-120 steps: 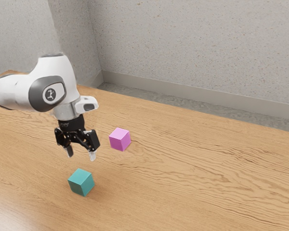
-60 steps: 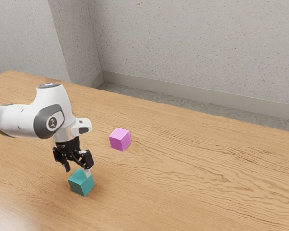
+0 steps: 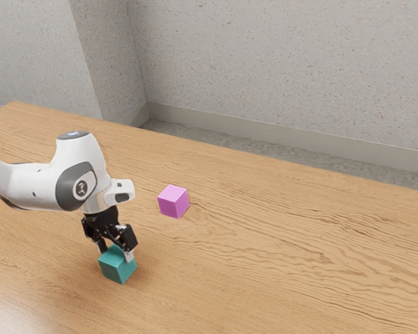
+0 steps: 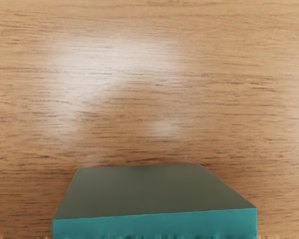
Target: Pick up the blue block with one arm, and put the blue block on the pink block with one arm
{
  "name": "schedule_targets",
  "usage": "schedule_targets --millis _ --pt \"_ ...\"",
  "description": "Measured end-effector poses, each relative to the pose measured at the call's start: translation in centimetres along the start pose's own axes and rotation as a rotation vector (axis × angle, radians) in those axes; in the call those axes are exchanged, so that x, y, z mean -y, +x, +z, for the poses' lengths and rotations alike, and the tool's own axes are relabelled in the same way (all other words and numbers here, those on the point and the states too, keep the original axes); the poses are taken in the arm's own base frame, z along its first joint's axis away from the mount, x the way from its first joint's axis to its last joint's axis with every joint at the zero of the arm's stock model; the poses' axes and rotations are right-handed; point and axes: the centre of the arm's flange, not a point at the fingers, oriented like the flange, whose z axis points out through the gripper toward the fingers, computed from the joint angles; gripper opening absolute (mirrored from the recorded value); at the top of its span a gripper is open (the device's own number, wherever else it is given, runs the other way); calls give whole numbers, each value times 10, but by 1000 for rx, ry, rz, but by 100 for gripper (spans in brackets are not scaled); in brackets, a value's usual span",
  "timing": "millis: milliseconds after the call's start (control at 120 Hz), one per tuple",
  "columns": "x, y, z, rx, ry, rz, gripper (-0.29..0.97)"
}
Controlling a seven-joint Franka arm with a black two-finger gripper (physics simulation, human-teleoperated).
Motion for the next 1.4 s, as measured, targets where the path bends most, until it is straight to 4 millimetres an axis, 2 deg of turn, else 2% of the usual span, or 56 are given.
schedule_targets --millis 117,283,442,500,592,700,767,875,950,1017,1125,1200,1358,1400 --pt "9 -11 2 -2 -4 -1 68" --pt "21 -15 20 25 -25 -22 68" --pt "4 -11 37 41 -36 15 67" --pt "-3 -9 35 29 -37 29 60" --pt "-13 -6 23 0 -26 51 38" --pt "-21 -2 3 -43 -3 75 29" --pt "-27 18 -28 -114 23 99 27" --pt "-36 79 -81 -238 64 139 26" --pt "-36 125 -92 -279 76 146 25" --pt "-35 151 -92 -290 80 145 23" --pt "-33 168 -76 -270 80 134 21" --pt "-31 177 -73 -269 82 125 17" --pt "-28 181 -70 -265 85 102 15" --pt "-27 181 -68 -261 84 95 17"
